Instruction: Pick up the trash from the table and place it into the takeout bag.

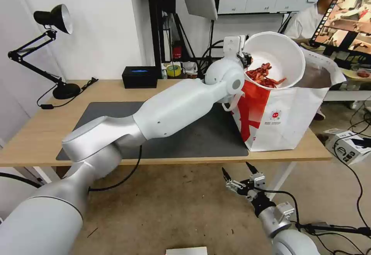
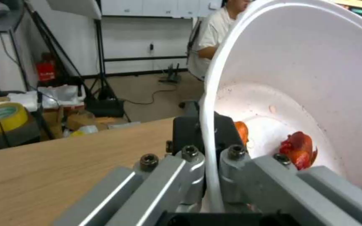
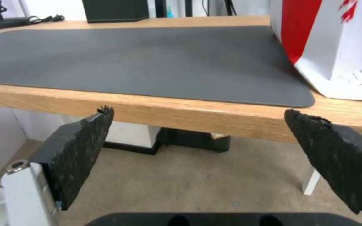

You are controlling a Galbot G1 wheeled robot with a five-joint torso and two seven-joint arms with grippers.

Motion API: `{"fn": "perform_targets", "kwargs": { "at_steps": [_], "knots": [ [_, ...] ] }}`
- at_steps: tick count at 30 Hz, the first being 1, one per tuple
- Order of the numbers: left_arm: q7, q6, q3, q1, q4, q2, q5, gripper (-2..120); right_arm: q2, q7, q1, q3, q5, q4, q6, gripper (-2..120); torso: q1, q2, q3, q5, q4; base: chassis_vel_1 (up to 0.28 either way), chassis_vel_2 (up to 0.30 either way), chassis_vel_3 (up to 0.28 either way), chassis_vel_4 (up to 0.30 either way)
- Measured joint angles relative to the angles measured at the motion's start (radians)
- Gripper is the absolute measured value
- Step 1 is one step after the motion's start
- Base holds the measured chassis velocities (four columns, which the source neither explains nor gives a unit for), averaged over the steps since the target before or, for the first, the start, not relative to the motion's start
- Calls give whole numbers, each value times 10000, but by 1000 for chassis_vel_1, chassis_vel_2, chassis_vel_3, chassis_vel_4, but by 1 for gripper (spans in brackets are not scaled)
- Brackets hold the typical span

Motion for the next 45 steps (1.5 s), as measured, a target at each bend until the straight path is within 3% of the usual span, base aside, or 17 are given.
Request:
{"fn": "perform_targets", "kwargs": {
  "at_steps": [18,21,25,32,33,38,40,41,45],
  "knots": [
    [624,498,165,-61,-190,264,-83,0,0,0,0,0,0,0,0,100,1,-1,0,0,0,0,0,0,0],
    [815,821,102,-46,-416,389,-459,15,0,0,0,0,0,0,0,100,0,0,0,0,0,0,0,0,0],
    [932,1021,81,-37,-548,487,-724,24,0,0,0,0,0,0,0,100,0,0,0,0,0,0,0,0,0],
    [957,1223,-57,23,-698,687,-1131,54,0,0,0,0,0,0,0,100,1,-1,0,0,-1,0,0,0,0],
    [957,1223,-57,23,-698,687,-1131,54,0,0,0,0,0,0,0,100,1,-1,0,0,-1,0,0,0,0],
    [1407,754,-114,116,-1045,1249,-1056,75,0,0,0,0,0,0,0,100,0,0,1,-1,0,0,0,0,0],
    [1490,637,-114,136,-1120,1348,-1043,77,0,0,0,0,0,0,0,100,1,0,0,-1,0,0,0,0,0],
    [1680,276,-140,213,-1356,1621,-1015,85,0,0,0,0,0,0,0,100,1,0,1,-2,1,0,0,0,0],
    [1840,-58,-414,462,-1946,2242,-1014,98,0,0,0,0,0,0,0,100,1,0,0,-2,0,0,0,0,0]
  ]
}}
